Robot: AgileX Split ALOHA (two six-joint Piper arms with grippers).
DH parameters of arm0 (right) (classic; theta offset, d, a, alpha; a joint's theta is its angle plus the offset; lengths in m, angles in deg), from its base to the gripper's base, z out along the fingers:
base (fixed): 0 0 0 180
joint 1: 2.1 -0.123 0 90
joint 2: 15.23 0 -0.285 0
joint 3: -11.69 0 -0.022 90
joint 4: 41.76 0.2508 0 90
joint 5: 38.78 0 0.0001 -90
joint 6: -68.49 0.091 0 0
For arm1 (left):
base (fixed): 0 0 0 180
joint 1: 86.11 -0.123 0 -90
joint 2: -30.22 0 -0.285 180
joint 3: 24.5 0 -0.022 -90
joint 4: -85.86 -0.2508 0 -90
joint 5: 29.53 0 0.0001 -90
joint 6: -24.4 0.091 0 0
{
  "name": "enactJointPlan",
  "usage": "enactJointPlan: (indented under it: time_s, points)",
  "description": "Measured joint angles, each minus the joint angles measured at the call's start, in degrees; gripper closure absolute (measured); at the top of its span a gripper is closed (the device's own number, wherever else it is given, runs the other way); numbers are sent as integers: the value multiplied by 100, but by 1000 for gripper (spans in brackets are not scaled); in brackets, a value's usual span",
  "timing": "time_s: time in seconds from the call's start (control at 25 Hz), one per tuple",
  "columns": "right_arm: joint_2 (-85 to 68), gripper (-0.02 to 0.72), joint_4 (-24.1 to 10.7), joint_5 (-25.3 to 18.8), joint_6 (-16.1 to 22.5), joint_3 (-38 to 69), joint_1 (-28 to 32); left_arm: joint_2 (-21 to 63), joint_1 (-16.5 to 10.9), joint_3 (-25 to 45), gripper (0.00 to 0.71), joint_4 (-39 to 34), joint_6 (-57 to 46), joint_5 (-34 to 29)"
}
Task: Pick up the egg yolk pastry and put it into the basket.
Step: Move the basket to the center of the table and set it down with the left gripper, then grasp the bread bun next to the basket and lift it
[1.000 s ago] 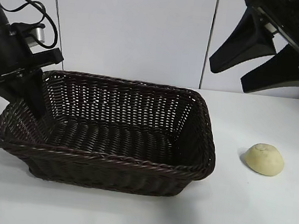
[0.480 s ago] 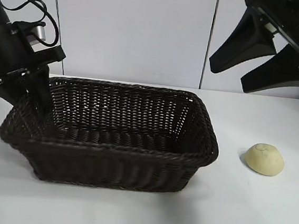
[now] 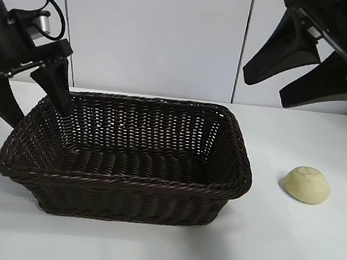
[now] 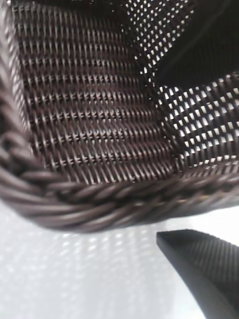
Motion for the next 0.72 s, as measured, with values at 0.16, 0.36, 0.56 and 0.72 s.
enactJointPlan:
  time_s: [0.16,0.36,0.56,0.72]
  points:
    - [0,239,0,0,0,0,0,365,0,-11,139,-349,-146,-60]
    - [0,239,0,0,4,0,0,478,0,-29,139,-1404,-777,-65]
    - [0,239,0,0,4,0,0,478,-7,-29,139,-2291,-1274,-65]
    - [0,239,0,0,4,0,0,478,-7,-29,139,-2504,-1322,-65]
